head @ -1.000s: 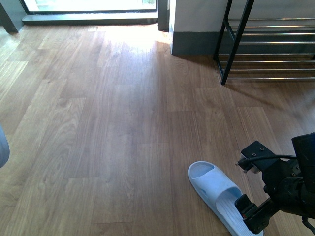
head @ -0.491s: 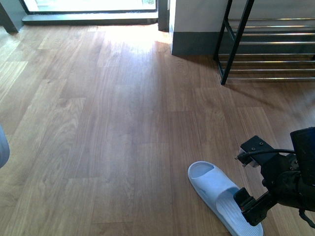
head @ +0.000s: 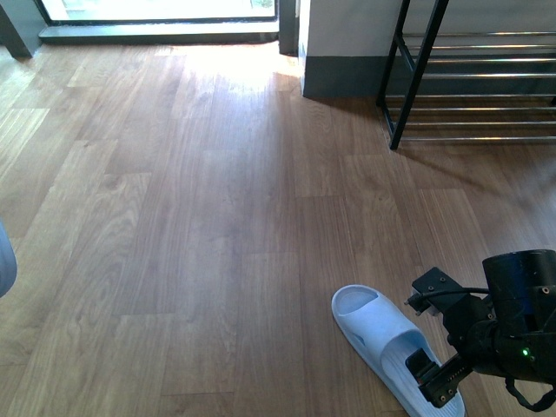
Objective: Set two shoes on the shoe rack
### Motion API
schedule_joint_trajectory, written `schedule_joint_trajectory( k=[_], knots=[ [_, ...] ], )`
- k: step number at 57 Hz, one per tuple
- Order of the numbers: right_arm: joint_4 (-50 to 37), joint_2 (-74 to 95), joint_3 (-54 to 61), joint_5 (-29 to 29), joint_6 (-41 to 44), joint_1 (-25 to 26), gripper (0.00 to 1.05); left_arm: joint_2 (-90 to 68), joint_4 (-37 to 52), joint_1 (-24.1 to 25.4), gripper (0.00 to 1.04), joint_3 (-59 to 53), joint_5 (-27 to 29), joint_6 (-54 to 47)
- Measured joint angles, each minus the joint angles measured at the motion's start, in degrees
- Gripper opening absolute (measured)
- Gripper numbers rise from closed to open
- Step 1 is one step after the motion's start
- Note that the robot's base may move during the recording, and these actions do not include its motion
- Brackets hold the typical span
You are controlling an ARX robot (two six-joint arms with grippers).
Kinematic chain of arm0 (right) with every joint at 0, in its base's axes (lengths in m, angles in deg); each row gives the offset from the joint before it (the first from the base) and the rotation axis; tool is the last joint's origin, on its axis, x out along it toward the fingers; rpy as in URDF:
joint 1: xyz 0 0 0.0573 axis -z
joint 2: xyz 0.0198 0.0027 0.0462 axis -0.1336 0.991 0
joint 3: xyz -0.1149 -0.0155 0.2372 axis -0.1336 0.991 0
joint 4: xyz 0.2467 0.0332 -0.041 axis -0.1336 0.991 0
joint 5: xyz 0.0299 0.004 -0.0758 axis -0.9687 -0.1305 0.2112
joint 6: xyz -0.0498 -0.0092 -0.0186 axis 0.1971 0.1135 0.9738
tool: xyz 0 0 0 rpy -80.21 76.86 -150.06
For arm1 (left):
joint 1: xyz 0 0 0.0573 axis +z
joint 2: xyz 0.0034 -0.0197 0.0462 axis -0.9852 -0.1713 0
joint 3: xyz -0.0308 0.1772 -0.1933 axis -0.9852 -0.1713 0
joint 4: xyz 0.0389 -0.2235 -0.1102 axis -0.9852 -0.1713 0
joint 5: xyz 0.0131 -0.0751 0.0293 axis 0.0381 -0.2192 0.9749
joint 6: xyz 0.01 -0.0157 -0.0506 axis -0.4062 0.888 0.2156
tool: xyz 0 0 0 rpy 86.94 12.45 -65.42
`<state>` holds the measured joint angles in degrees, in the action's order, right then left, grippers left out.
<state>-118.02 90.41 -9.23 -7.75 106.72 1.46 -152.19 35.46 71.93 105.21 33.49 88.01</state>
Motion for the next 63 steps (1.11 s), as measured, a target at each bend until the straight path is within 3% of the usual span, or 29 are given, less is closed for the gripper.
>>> schedule_joint_trajectory(
  k=[24, 42, 56, 63],
  knots=[
    [2.12, 8.76, -12.31, 1.31, 1.42, 1.9, 0.96, 0.0, 0.0, 0.0, 0.02, 0.0, 0.0, 0.0],
    [0.76, 9.92, -15.28, -2.32, -0.98, -0.31, 0.95, 0.0, 0.0, 0.0, 0.02, 0.0, 0.0, 0.0],
    [-2.05, 12.52, -17.57, -2.16, -1.01, -0.98, 0.67, 0.0, 0.0, 0.0, 0.02, 0.0, 0.02, 0.0],
    [-2.91, 14.14, -18.38, -2.27, -0.85, -1.33, 0.43, 0.0, 0.0, 0.0, 0.02, 0.0, 0.0, 0.0]
  ],
)
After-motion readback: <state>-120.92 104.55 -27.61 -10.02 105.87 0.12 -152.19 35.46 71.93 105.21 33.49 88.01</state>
